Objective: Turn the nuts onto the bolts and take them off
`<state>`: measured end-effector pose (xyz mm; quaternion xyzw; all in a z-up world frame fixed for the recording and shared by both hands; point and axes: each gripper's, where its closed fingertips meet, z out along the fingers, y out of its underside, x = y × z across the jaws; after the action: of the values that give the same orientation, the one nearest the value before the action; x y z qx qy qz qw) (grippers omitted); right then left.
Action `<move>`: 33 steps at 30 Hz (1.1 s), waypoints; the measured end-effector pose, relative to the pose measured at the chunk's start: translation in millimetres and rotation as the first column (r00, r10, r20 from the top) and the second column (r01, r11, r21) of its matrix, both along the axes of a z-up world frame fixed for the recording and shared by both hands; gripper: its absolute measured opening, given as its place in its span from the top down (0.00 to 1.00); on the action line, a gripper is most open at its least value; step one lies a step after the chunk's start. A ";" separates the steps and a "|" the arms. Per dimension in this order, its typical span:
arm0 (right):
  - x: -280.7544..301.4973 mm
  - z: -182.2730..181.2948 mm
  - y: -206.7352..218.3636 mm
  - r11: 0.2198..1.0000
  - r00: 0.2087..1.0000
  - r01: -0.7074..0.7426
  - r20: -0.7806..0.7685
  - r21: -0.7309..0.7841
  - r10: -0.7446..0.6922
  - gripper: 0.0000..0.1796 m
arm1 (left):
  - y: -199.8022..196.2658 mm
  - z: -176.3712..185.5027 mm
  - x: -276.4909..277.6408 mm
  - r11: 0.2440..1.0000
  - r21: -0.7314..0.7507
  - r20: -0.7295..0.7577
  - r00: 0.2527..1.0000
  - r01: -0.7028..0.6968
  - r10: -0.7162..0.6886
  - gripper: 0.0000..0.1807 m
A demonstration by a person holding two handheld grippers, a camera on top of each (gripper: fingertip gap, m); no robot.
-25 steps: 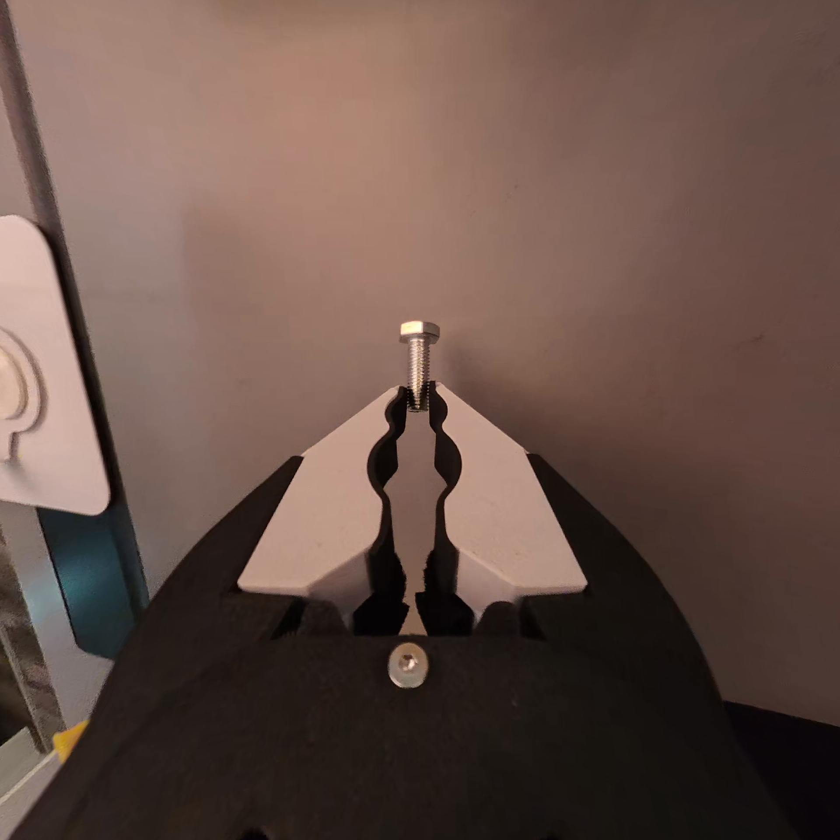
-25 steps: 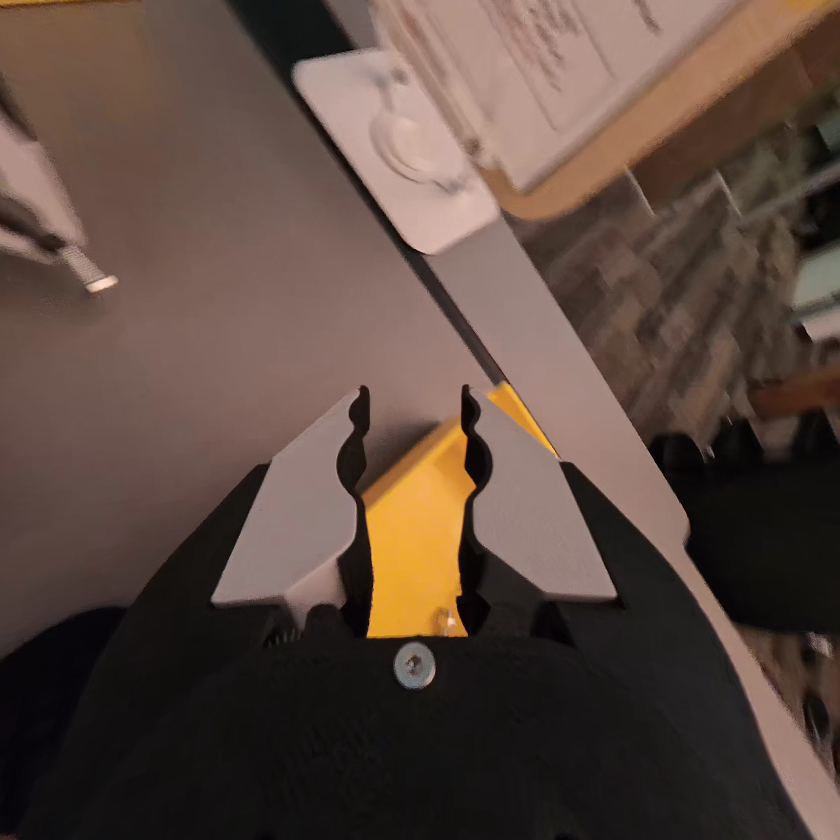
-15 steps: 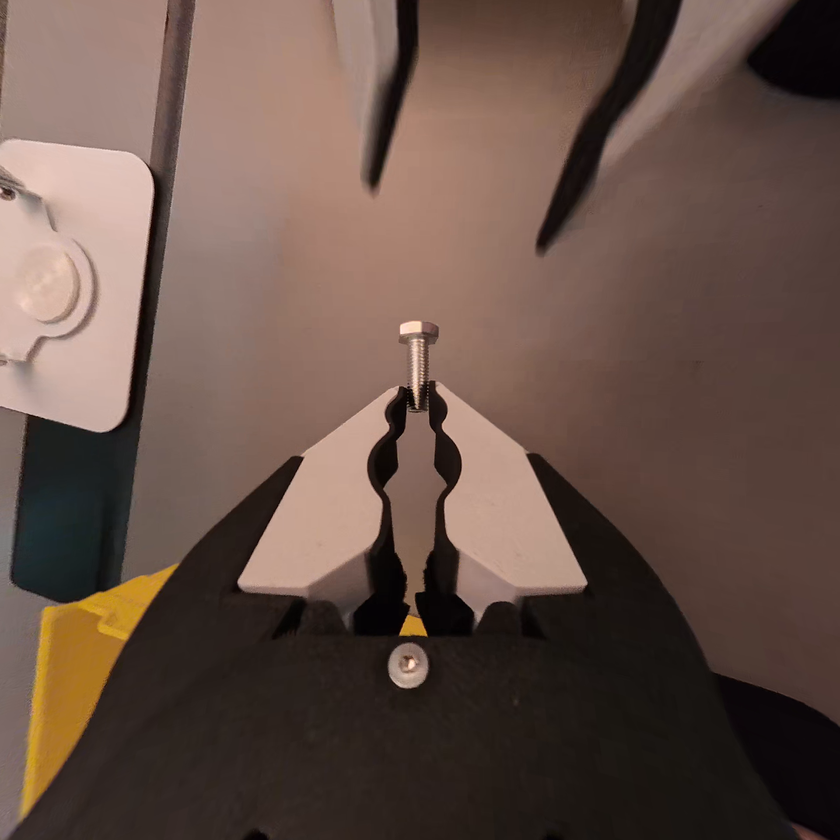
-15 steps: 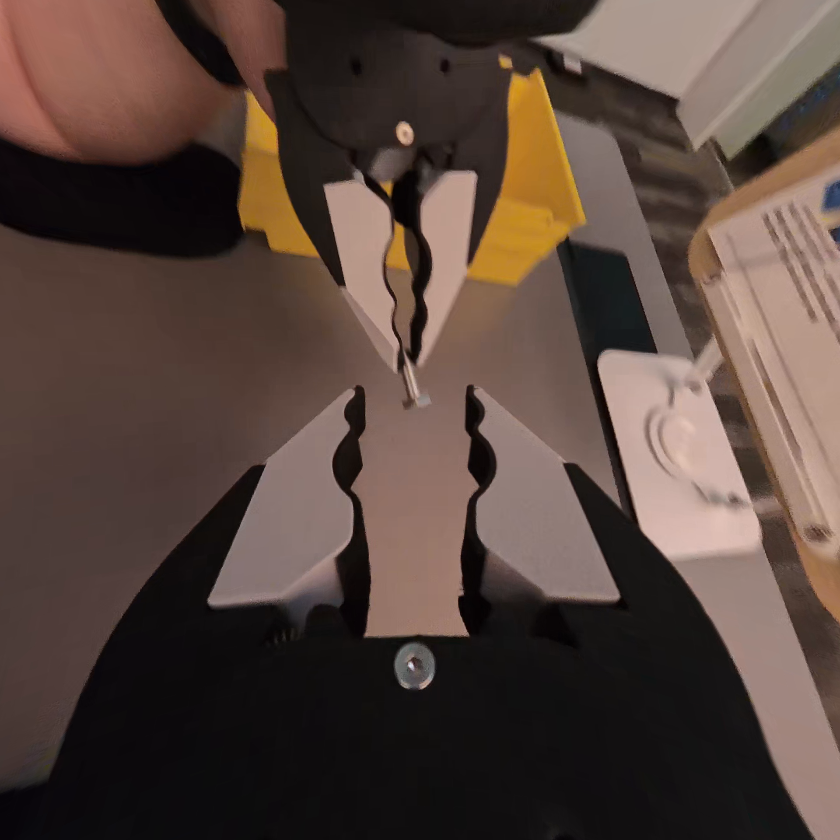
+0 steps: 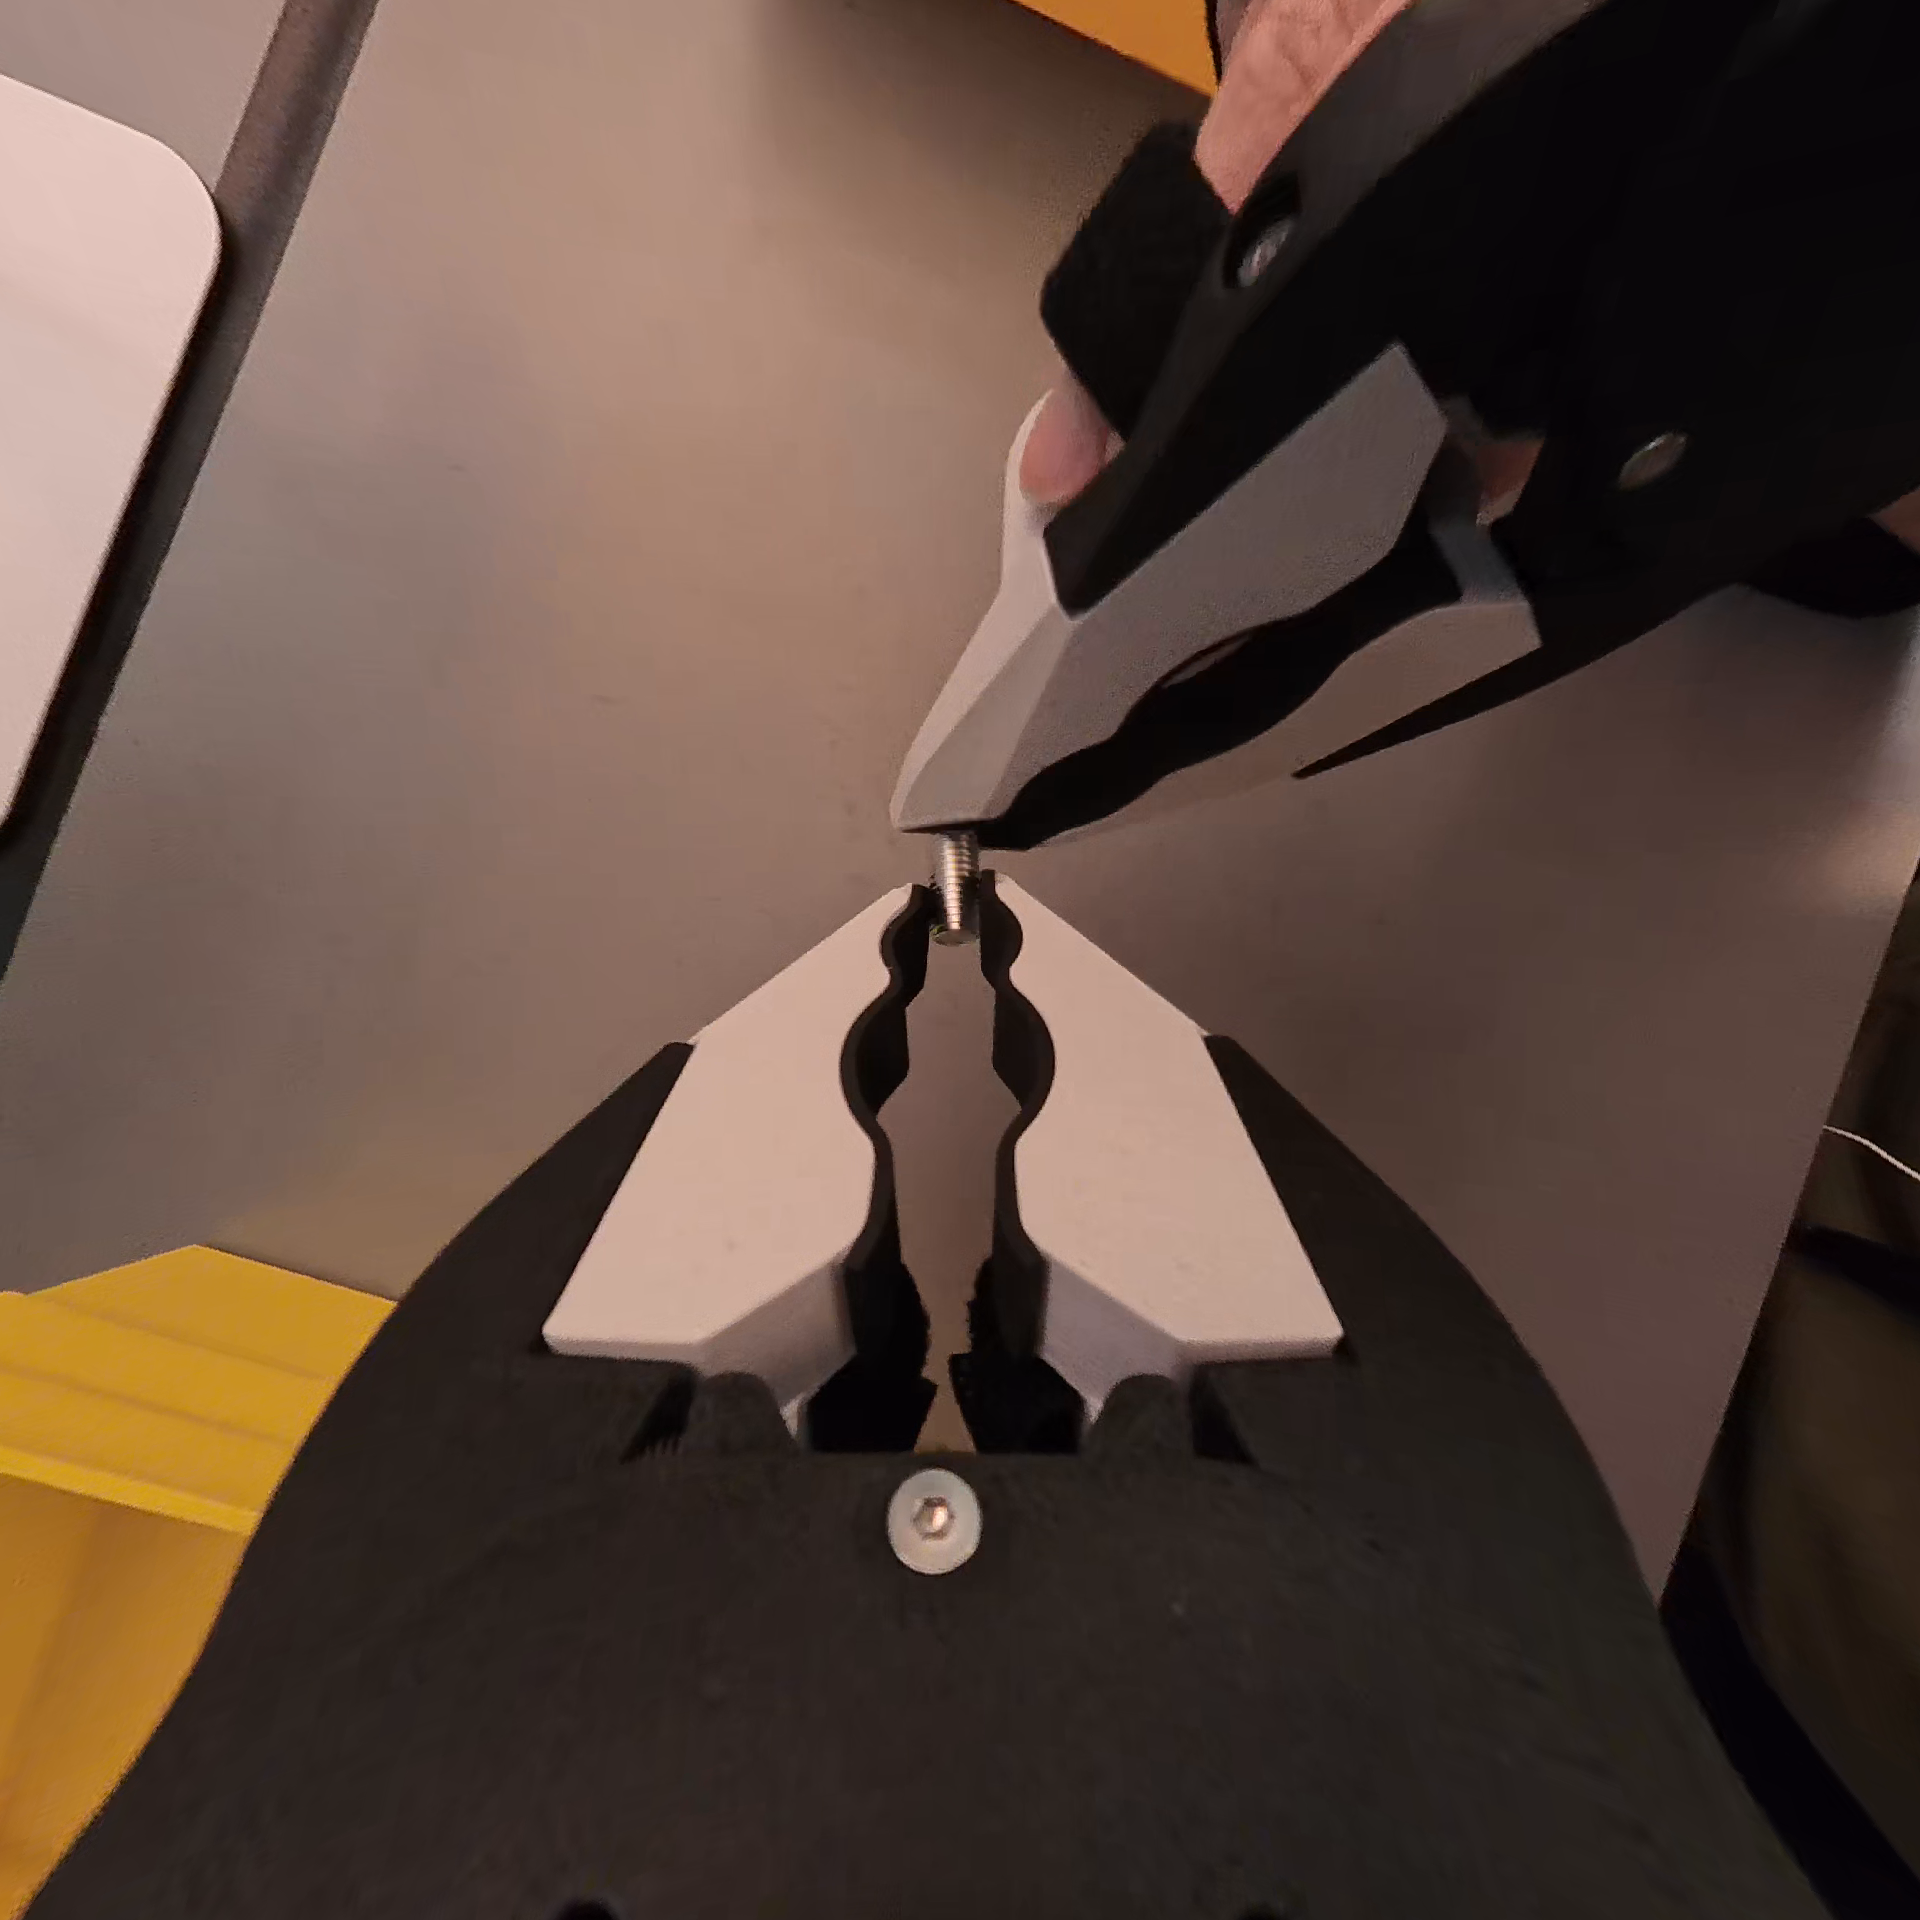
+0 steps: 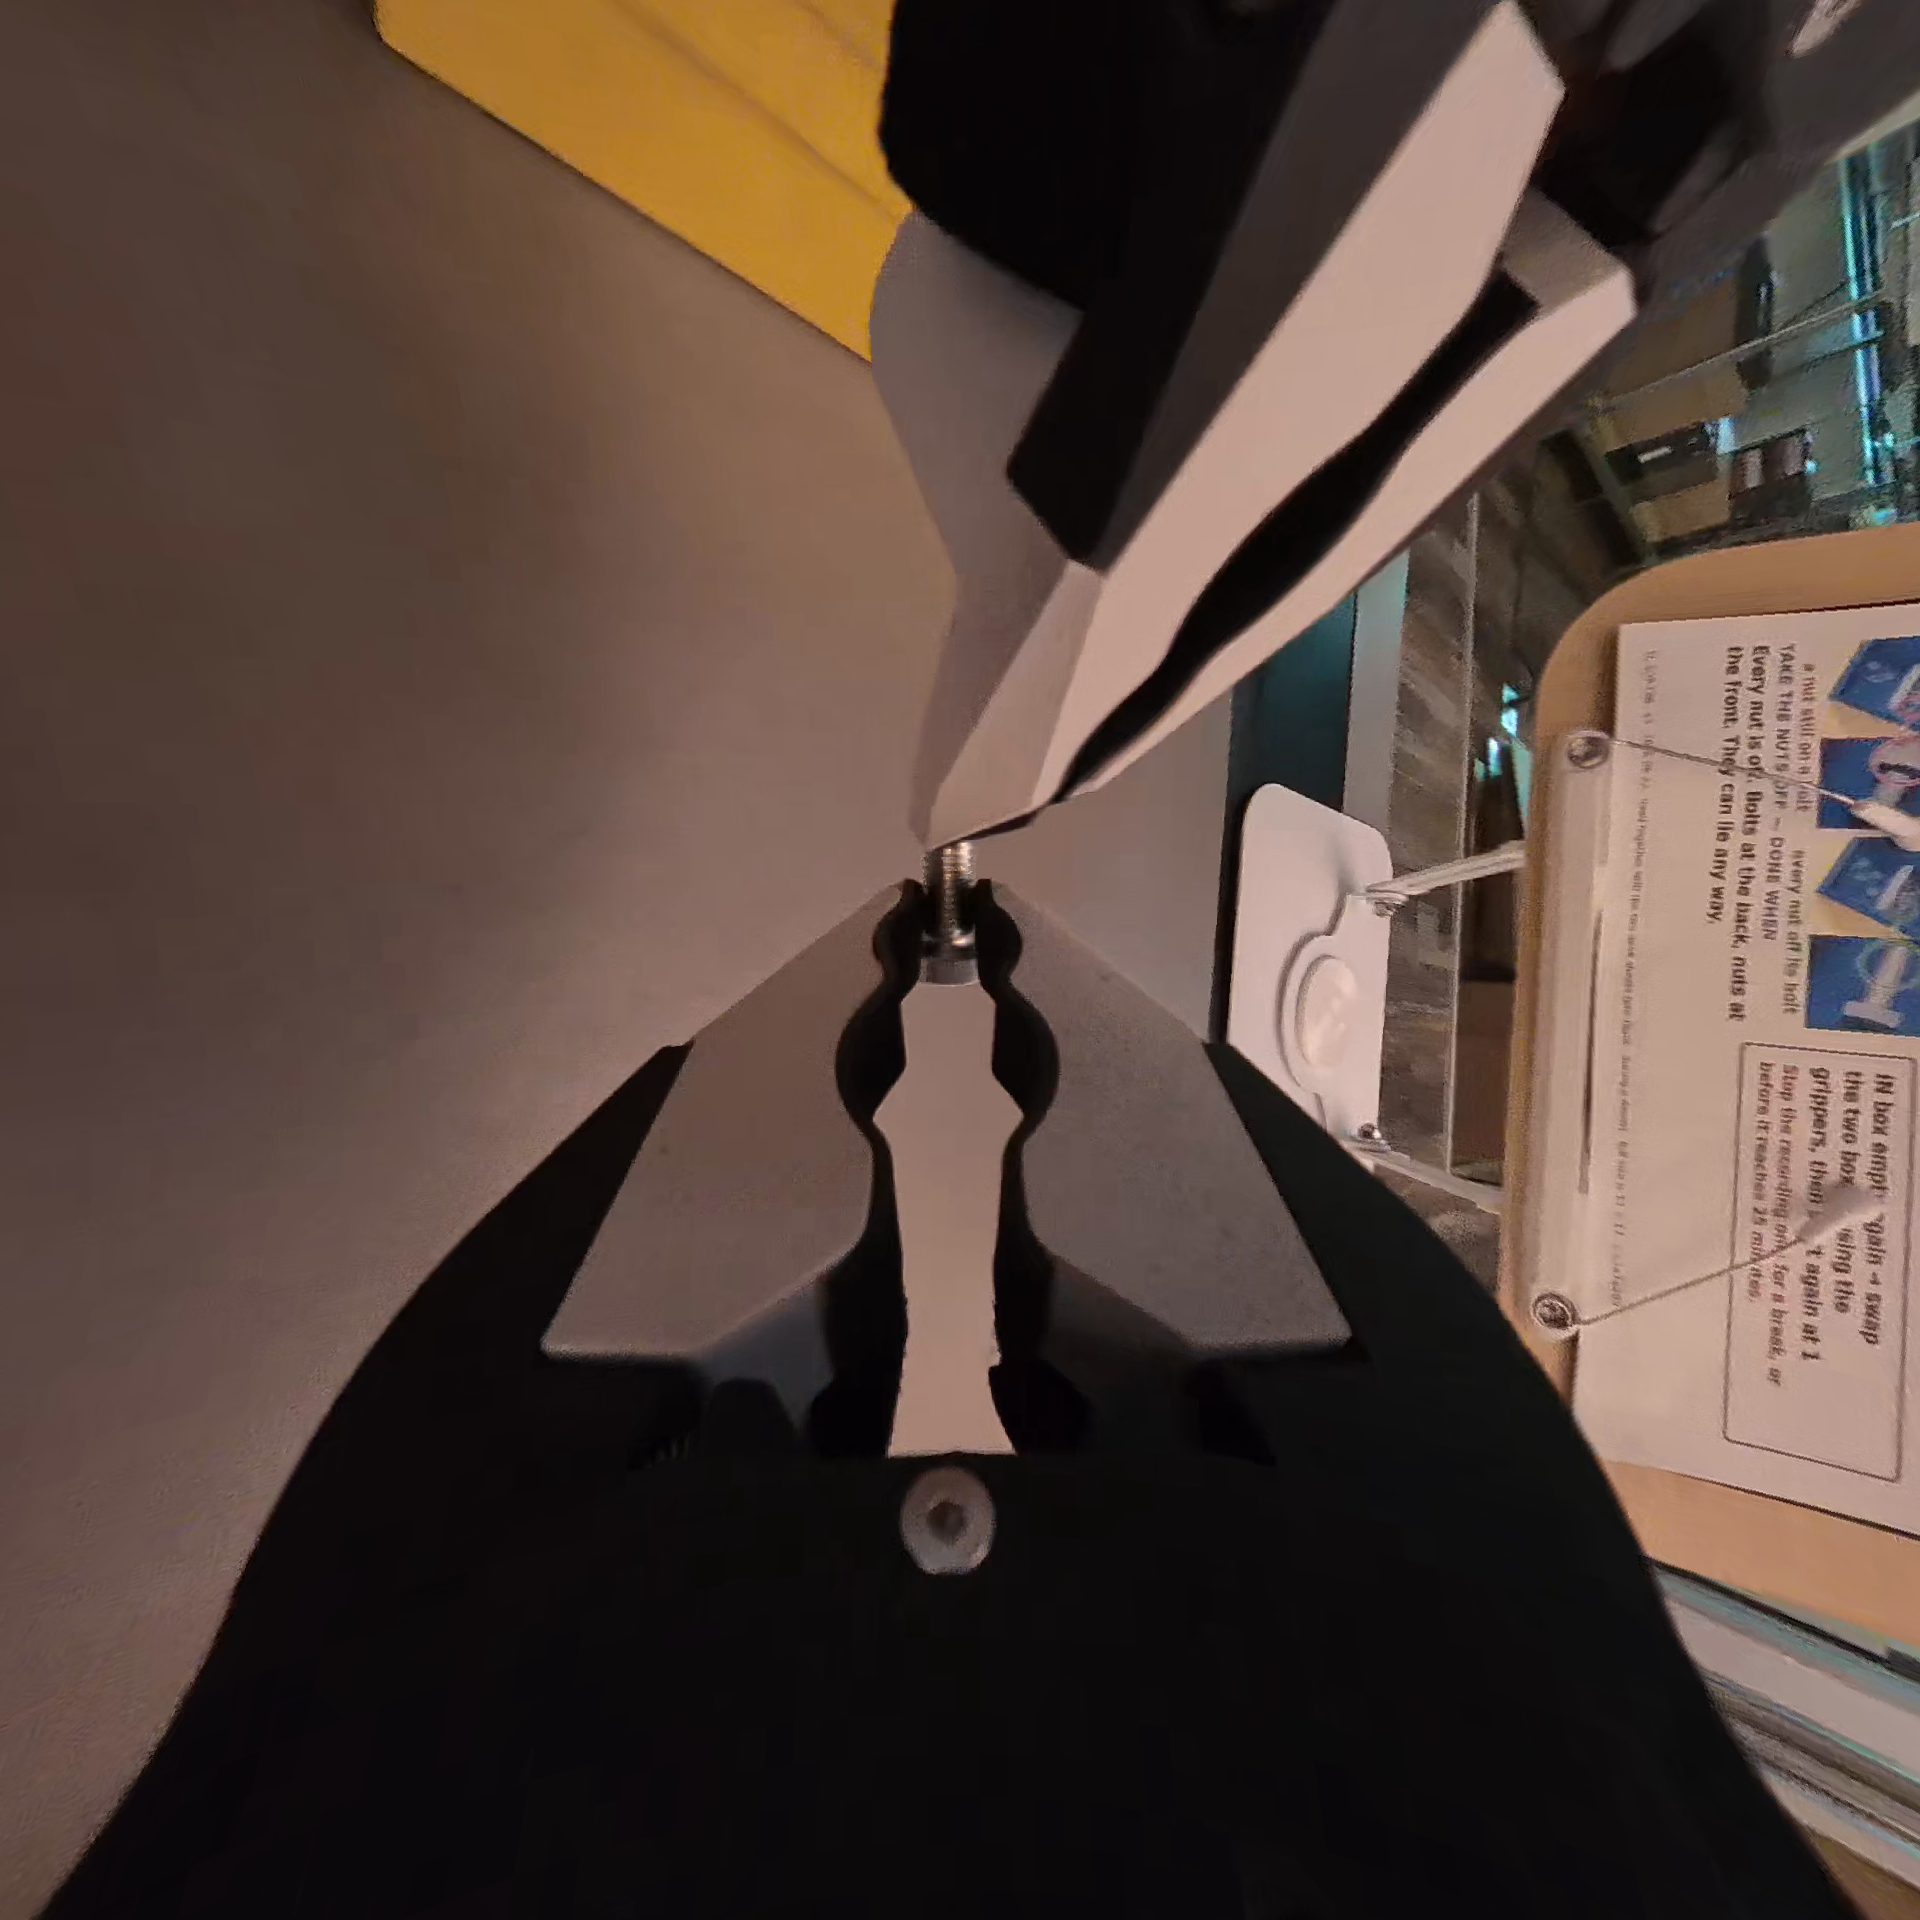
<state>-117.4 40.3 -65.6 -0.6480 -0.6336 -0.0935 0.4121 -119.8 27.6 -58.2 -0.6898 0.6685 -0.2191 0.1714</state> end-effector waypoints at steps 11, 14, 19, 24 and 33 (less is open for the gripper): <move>-18.8 44.9 20.6 0.904 0.599 -0.106 -0.752 -0.413 -0.274 0.95 | 43.8 95.4 -16.5 0.988 0.063 0.436 0.894 -0.142 0.101 0.77; -19.3 47.7 26.1 0.928 0.546 -0.112 -0.802 -0.356 -0.242 0.95 | 43.4 80.3 -17.6 0.992 0.027 0.379 0.920 -0.122 0.103 0.79; -20.6 53.4 24.1 0.947 0.541 -0.120 -0.819 -0.297 -0.188 0.95 | 38.8 57.0 -9.4 0.997 -0.008 0.308 0.948 -0.078 0.076 0.81; -17.5 46.4 26.4 0.955 0.582 -0.095 -0.793 -0.282 -0.176 0.95 | 30.5 45.7 -2.1 1.000 0.015 0.275 0.962 -0.015 0.010 0.95; -16.3 16.4 25.5 0.957 0.728 -0.062 -0.669 -0.285 -0.152 0.92 | 32.4 14.6 0.5 0.994 0.105 0.139 0.990 0.016 -0.031 0.96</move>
<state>-133.7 65.8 -49.1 -0.7048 -0.4275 0.2345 0.5153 -119.2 60.0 -43.7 -0.6548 0.6733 -0.2343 0.2511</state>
